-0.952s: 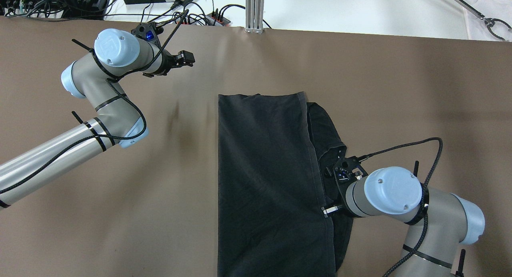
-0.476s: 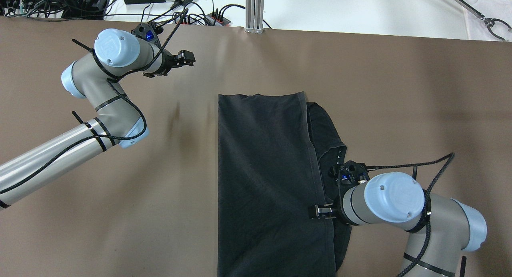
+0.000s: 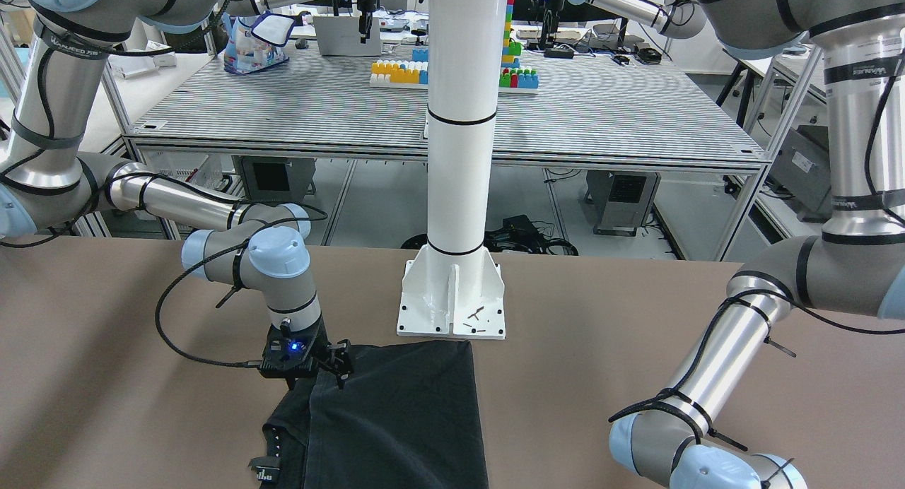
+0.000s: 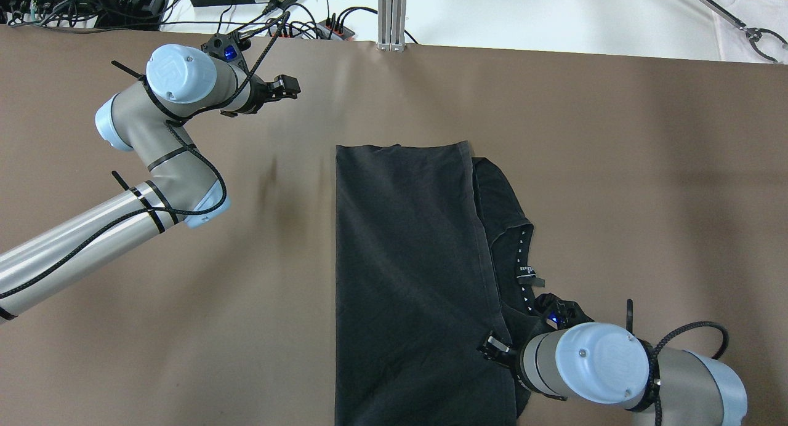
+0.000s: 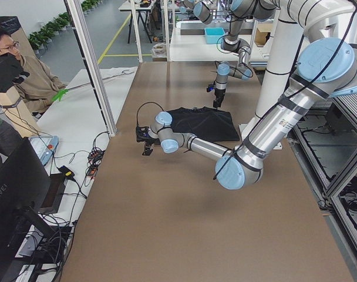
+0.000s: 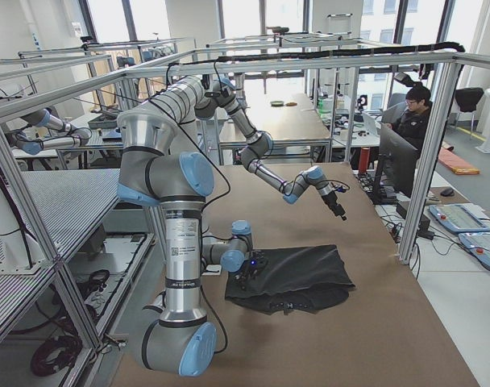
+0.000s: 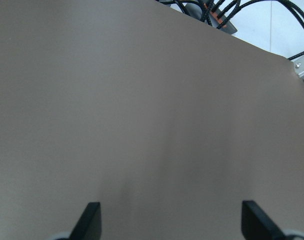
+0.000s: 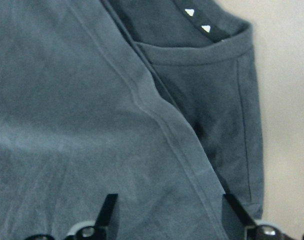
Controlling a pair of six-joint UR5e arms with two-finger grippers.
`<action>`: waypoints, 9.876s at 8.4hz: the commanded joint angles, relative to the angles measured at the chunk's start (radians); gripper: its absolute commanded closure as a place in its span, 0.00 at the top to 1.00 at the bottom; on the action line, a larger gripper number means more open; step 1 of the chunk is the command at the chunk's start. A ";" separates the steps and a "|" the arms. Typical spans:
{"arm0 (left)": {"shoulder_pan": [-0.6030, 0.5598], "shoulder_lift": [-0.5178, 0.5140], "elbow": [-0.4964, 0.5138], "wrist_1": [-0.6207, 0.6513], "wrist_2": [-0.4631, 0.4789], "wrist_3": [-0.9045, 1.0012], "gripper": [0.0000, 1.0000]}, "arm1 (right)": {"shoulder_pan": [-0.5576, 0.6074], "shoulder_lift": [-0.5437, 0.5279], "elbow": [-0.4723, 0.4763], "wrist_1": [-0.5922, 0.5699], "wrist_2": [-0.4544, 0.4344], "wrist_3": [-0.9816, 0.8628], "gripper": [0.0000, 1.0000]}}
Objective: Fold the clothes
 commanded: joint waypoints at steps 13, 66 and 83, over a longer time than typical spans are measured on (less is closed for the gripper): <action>0.036 0.001 -0.026 0.002 0.072 -0.009 1.00 | -0.159 -0.099 -0.038 0.109 -0.090 0.162 0.35; 0.094 -0.177 0.106 -0.017 0.000 -0.380 1.00 | 0.556 0.484 -0.726 0.327 0.230 -0.345 0.95; -0.679 0.739 -0.331 -0.029 0.004 1.578 1.00 | 1.244 -0.024 -0.796 0.531 -0.006 -2.180 0.95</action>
